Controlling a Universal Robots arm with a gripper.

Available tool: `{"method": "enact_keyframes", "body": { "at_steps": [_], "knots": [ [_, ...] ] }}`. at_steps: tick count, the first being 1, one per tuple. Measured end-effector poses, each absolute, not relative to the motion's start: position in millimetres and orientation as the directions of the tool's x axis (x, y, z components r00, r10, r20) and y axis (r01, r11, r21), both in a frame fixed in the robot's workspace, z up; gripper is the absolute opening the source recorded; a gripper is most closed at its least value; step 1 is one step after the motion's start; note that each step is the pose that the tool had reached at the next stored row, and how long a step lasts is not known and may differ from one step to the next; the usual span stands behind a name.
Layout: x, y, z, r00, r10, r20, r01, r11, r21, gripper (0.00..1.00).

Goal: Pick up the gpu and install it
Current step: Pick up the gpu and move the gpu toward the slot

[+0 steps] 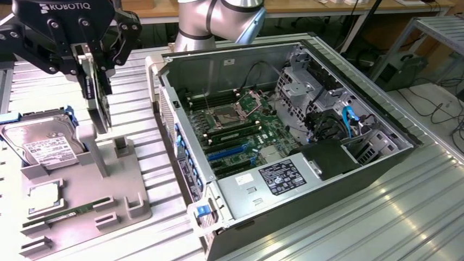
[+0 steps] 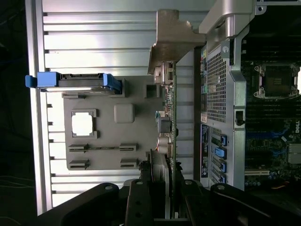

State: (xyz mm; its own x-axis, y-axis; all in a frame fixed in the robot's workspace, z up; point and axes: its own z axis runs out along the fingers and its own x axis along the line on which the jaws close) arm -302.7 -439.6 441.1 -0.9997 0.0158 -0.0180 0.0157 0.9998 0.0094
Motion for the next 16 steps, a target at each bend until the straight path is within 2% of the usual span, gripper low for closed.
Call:
{"method": "enact_keyframes", "body": {
  "at_steps": [16],
  "knots": [
    [-282,-440,441,-1.000,0.016,-0.018,0.016,1.000,0.009,0.28]
  ]
}}
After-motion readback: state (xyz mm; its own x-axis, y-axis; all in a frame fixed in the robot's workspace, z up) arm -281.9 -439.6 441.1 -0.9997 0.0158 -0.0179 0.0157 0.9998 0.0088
